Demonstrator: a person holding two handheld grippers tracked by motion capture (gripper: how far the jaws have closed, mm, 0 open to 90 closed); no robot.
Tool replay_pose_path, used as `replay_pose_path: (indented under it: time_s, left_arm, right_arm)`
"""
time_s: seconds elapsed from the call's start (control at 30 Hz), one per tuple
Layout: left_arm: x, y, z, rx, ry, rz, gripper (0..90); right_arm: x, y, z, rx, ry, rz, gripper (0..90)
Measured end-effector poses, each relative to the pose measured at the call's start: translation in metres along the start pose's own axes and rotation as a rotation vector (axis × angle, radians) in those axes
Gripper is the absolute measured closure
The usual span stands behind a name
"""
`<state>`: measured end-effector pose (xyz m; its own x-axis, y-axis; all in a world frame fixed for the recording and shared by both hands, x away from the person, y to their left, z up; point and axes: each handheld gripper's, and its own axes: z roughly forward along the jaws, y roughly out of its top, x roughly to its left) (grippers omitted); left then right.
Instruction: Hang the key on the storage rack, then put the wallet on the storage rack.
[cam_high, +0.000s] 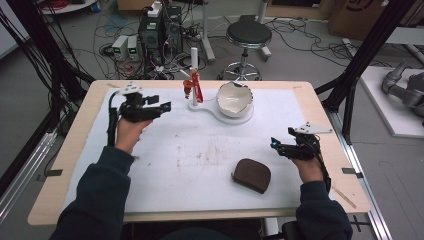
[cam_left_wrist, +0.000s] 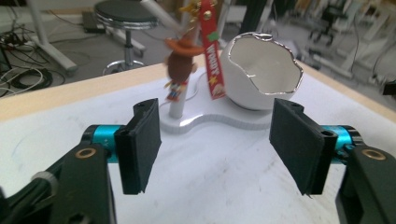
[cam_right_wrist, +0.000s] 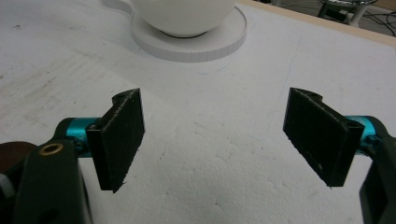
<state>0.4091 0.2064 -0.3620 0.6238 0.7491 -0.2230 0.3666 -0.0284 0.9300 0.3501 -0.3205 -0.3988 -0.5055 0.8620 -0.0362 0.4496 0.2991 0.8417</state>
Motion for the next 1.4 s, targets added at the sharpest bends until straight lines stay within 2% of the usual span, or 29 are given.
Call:
replay_pose_path:
  time_s: [0.13, 0.2, 0.23, 0.27, 0.33, 0.37, 0.53, 0.6, 0.77, 0.87, 0.9, 1.1, 1.27, 1.4]
  left_arm:
    - [0.005, -0.027, -0.032, -0.084, 0.029, 0.008, 21.7]
    - [0.007, -0.04, -0.046, -0.122, 0.043, 0.002, 21.2]
    - [0.007, -0.04, -0.046, -0.122, 0.043, 0.002, 20.9]
    - [0.008, -0.052, -0.055, -0.143, 0.058, -0.001, 20.1]
    - [0.008, -0.057, -0.059, -0.141, 0.069, 0.004, 20.0]
    - [0.008, -0.063, -0.064, -0.139, 0.089, 0.015, 20.0]
    - [0.004, -0.073, -0.077, -0.161, 0.109, 0.017, 20.1]
    - [0.004, -0.078, -0.078, -0.135, 0.125, 0.029, 20.1]
    - [0.007, -0.08, -0.076, -0.135, 0.138, 0.036, 20.2]
    - [0.01, -0.081, -0.076, -0.14, 0.138, 0.026, 20.3]
    - [0.012, -0.081, -0.078, -0.144, 0.147, 0.012, 20.3]
    - [0.011, -0.081, -0.085, -0.158, 0.162, 0.005, 20.3]
    - [0.011, -0.079, -0.081, -0.162, 0.154, 0.002, 20.5]
    - [0.013, -0.08, -0.08, -0.154, 0.15, -0.002, 20.7]
  right_arm:
    - [0.002, 0.001, 0.001, 0.0, -0.005, -0.016, 20.8]
    - [0.003, 0.002, 0.003, 0.005, 0.0, -0.025, 20.8]
    - [0.004, 0.003, 0.004, 0.008, 0.001, -0.03, 20.8]
    - [0.005, 0.003, 0.005, 0.011, 0.002, -0.035, 20.8]
    - [0.005, 0.003, 0.006, 0.017, 0.004, -0.042, 20.8]
    - [0.006, 0.004, 0.009, 0.021, 0.01, -0.044, 20.8]
    - [0.007, 0.005, 0.012, 0.028, 0.024, -0.056, 20.8]
    - [0.007, 0.004, 0.013, 0.035, 0.029, -0.052, 20.8]
    - [0.009, 0.004, 0.015, 0.038, 0.04, -0.056, 20.9]
    - [0.01, 0.004, 0.016, 0.035, 0.045, -0.048, 20.8]
    - [0.01, 0.004, 0.017, 0.036, 0.043, -0.05, 20.8]
    - [0.01, 0.004, 0.019, 0.043, 0.046, -0.047, 20.8]
    - [0.012, 0.005, 0.018, 0.04, 0.054, -0.046, 20.8]
    - [0.011, 0.004, 0.015, 0.041, 0.077, -0.034, 20.8]
